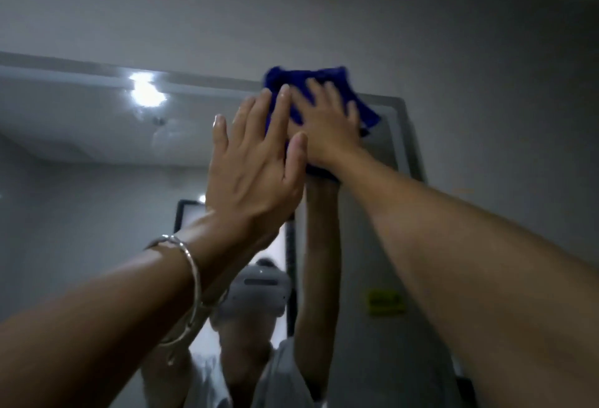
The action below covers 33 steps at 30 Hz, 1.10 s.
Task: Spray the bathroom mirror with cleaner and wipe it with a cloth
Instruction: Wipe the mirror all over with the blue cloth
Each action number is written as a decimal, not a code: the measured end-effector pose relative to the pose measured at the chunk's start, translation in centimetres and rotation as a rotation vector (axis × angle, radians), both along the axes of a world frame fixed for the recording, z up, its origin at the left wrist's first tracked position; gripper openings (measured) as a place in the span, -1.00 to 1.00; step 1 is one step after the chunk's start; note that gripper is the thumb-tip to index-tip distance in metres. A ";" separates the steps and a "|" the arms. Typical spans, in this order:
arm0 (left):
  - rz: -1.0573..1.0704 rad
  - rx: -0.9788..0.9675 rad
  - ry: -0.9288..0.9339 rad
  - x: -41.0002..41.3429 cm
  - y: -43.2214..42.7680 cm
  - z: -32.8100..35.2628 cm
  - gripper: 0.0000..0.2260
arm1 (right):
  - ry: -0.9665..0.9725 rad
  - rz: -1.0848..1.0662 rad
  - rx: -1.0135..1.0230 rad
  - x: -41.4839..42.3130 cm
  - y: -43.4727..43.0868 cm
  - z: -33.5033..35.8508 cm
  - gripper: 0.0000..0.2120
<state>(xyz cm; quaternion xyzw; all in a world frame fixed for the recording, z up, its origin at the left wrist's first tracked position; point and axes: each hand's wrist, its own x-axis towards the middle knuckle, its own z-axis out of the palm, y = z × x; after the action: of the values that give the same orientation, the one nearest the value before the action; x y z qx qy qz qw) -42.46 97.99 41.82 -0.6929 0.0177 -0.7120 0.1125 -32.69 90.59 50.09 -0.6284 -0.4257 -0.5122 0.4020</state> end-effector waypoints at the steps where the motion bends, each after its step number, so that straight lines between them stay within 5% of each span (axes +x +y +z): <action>1: 0.001 0.021 0.014 0.5 -0.3 -0.3 -0.40 | 0.027 -0.168 0.024 2.0 -3.0 0.9 -0.41; 8: -0.001 -0.015 0.132 4.0 -1.7 -3.0 -0.43 | 0.092 -0.268 0.059 7.9 -8.2 -6.9 -0.42; 13: -0.042 0.019 0.200 5.1 -5.0 -5.1 -0.40 | -0.267 -0.348 -0.161 5.7 -5.3 -17.0 -0.29; 15: -0.033 0.036 0.233 4.2 -4.8 -5.9 -0.41 | -0.317 -0.334 -0.255 5.4 -5.2 -16.2 -0.29; 24: 0.232 -0.001 0.148 -9.1 8.6 -6.9 -0.38 | 0.299 -0.347 0.232 0.5 1.0 -1.1 -0.42; 33: 0.197 -0.141 0.051 -11.5 14.1 -8.0 -0.45 | -0.574 -0.372 -0.412 -13.9 16.8 -9.3 -0.41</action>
<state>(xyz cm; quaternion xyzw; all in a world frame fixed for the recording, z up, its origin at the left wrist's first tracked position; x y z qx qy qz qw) -53.99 112.10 33.84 -0.7153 -0.0978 -0.6792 0.1324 -46.56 107.42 40.76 -0.5937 -0.4932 -0.6350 0.0327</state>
